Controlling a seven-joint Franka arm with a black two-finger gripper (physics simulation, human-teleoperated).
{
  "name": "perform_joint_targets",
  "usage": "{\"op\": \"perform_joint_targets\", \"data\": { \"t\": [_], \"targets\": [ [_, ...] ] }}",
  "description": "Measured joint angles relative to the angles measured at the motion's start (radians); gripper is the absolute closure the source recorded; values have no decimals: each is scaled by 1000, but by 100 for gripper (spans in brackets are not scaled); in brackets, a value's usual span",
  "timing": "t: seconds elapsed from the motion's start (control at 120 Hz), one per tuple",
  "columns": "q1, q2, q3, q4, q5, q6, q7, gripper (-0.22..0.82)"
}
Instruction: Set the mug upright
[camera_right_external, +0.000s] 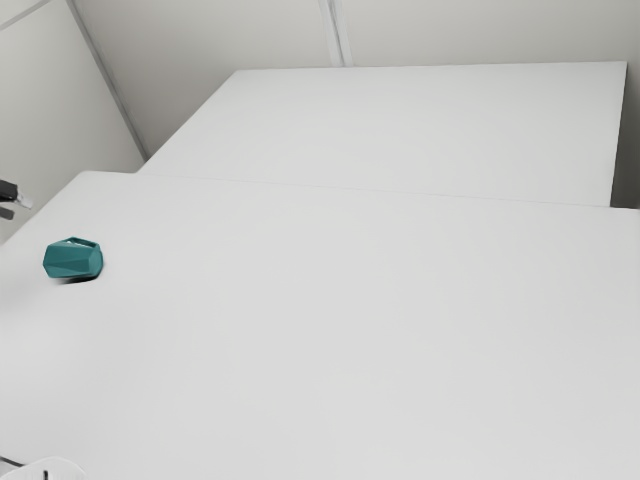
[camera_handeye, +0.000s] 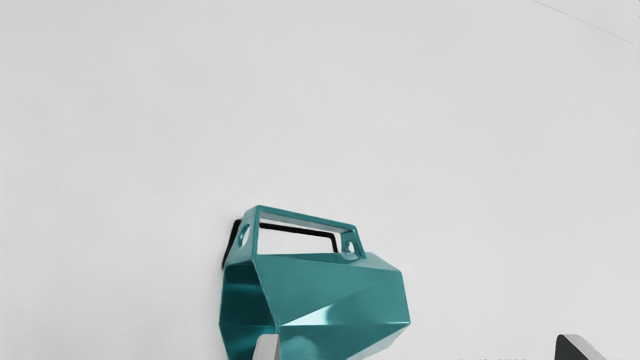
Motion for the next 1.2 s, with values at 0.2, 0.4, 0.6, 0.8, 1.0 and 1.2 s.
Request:
{"op": "perform_joint_targets", "data": {
  "t": [0.2, 0.4, 0.6, 0.8, 1.0, 1.2],
  "targets": [
    [62, 103, -56, 29, 0, 3, 64, 0],
    [91, 185, -120, 44, -6, 5, 109, 0],
    [92, 221, -151, 75, -8, 16, 141, 0],
    [108, 245, -204, 76, -10, 23, 163, 0],
    [116, 254, -212, 69, -13, 25, 175, 12],
    [147, 253, -223, 35, -69, 9, 183, 33]
  ]
}}
